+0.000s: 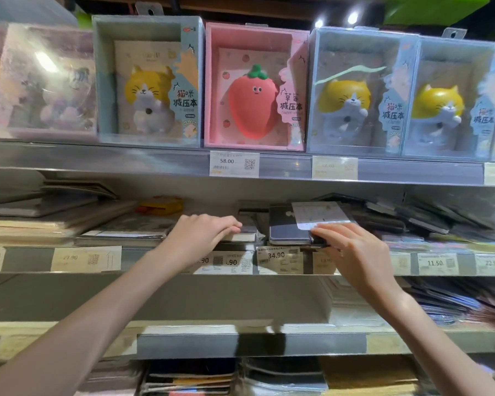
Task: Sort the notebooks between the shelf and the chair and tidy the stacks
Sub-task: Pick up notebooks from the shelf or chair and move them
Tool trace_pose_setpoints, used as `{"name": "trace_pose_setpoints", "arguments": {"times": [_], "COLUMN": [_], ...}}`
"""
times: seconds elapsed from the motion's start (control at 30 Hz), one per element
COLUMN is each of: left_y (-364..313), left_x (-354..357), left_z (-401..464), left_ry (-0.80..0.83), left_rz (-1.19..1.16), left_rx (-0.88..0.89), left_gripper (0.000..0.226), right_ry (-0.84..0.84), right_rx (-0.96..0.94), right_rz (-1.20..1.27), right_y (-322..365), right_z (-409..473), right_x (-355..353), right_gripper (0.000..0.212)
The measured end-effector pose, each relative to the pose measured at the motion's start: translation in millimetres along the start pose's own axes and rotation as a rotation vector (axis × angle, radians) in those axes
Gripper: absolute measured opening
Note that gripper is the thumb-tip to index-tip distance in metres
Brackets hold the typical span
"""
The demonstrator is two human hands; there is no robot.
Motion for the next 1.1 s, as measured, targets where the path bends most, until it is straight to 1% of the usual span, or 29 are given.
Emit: {"name": "trace_pose_setpoints", "arguments": {"times": [0.07, 0.13, 0.2, 0.27, 0.33, 0.47, 0.53, 0.63, 0.73, 0.8, 1.0, 1.1], "left_y": [-5, -11, -15, -17, -18, -20, -17, -14, -20, -24, -17, -20], "left_x": [-1, 0, 5, 7, 6, 5, 0, -19, -41, -54, -98, -119], "left_z": [-10, -17, -20, -21, -21, -18, -18, -24, -40, -52, -83, -102], "left_ry": [-0.157, -0.241, -0.234, -0.226, -0.233, -0.270, -0.315, -0.428, -0.514, -0.537, -0.597, -0.609], "left_rz": [-0.017, 0.045, 0.061, 0.045, 0.063, 0.132, 0.157, 0.189, 0.217, 0.215, 0.175, 0.148], "left_rx": [0.064, 0.124, 0.135, 0.105, 0.108, 0.162, 0.167, 0.192, 0.213, 0.214, 0.140, 0.160], "left_gripper": [0.038, 0.038, 0.034, 0.041, 0.044, 0.038, 0.041, 0.041, 0.038, 0.033, 0.043, 0.034], "right_ry": [0.016, 0.016, -0.006, -0.034, -0.052, -0.062, -0.056, -0.078, -0.150, -0.183, -0.213, -0.212], "right_rx": [-0.027, -0.040, -0.036, -0.023, -0.020, -0.050, -0.055, -0.092, -0.166, -0.185, -0.149, -0.134], "right_rz": [-0.009, -0.023, -0.037, -0.039, -0.044, -0.079, -0.105, -0.134, -0.168, -0.174, -0.173, -0.173], "right_y": [-2, -2, -1, 0, 0, 1, 5, 16, 34, 47, 80, 97], "right_z": [-3, -4, -3, -3, -3, 2, 8, 10, 6, 5, 10, 7], "right_x": [2, 4, 6, 10, 12, 6, -1, -15, -33, -45, -80, -99], "right_gripper": [0.038, 0.041, 0.039, 0.032, 0.031, 0.037, 0.043, 0.043, 0.035, 0.033, 0.023, 0.023]}}
Point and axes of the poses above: each hand's wrist, its own z-axis towards the middle knuckle, its own x-axis out of the palm, y = z × x, the point moved 3 cm from there along z, towards the middle knuckle, and after that the axes turned 2 degrees about z, right-handed, at the moved point
